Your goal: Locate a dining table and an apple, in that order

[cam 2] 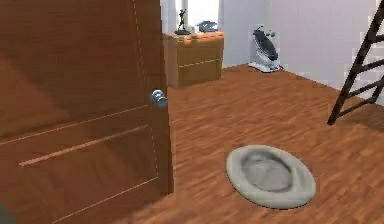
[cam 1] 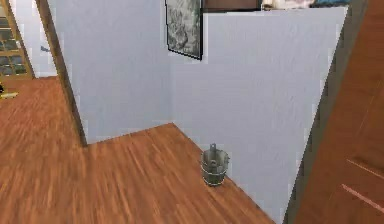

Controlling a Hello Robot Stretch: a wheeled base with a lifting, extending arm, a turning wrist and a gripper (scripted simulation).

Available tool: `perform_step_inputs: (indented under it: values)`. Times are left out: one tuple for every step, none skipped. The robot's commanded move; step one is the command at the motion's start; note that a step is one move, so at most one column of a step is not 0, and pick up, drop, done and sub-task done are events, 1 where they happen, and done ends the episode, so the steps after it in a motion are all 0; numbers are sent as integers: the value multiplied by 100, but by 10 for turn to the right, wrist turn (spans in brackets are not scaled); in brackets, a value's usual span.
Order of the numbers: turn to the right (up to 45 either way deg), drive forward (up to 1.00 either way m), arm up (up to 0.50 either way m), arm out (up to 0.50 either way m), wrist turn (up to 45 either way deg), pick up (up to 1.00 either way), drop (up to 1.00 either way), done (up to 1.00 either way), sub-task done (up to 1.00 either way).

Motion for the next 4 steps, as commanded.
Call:
perform_step_inputs:
  values:
    - [-450,0,0,0,0,0,0,0,0]
    - [0,80,0,0,0,0,0,0,0]
    - [-60,0,0,0,0,0,0,0,0]
    - [0,100,0,0,0,0,0,0,0]
